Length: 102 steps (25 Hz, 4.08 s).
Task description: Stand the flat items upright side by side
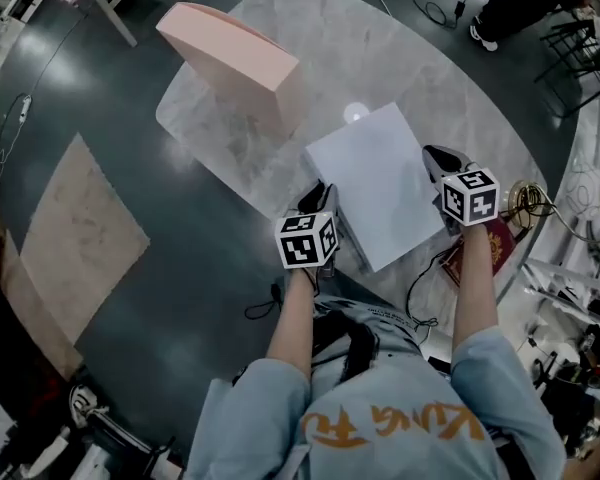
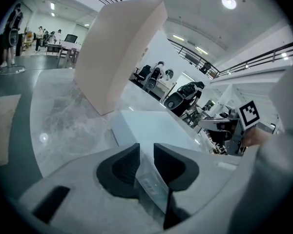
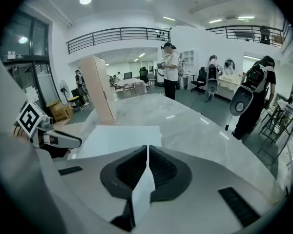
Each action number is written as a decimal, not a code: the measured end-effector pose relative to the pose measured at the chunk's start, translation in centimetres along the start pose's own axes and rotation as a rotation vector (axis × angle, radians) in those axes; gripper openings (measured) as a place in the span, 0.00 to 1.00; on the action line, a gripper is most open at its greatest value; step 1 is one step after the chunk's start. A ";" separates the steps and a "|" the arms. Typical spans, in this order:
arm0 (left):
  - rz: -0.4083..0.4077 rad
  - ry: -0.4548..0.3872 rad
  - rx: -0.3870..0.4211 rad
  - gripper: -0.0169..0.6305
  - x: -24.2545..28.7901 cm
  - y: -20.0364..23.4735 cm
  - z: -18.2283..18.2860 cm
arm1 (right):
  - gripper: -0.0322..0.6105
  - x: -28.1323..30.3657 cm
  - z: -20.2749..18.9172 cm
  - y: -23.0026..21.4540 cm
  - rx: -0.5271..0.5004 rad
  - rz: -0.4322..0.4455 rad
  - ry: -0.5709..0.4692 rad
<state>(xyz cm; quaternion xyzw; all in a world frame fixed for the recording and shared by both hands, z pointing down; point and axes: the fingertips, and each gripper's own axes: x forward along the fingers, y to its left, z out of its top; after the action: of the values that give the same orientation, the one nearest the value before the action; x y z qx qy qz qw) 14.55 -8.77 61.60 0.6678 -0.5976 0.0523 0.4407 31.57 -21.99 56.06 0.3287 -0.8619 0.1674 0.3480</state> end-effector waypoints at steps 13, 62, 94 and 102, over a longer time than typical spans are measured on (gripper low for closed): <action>0.101 -0.085 -0.131 0.51 0.0 0.7 -1.4 | 0.46 4.2 -3.3 -0.4 -0.026 0.322 0.124; -0.125 -0.064 0.245 0.60 -0.7 -3.7 4.6 | 0.63 -1.7 -0.9 3.3 0.135 0.194 -0.166; -0.240 -0.192 0.652 0.56 -2.0 -8.7 10.4 | 0.62 -8.0 1.2 3.2 0.026 -0.284 -0.337; -0.254 -0.259 0.672 0.56 -3.3 -9.4 9.5 | 0.61 -9.3 0.1 3.9 0.047 -0.290 -0.355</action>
<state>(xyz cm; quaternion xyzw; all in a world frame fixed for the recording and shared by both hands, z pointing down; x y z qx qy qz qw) 17.22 -13.44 49.01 0.8449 -0.5102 0.1055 0.1210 33.93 -15.01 49.16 0.4813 -0.8493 0.0751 0.2036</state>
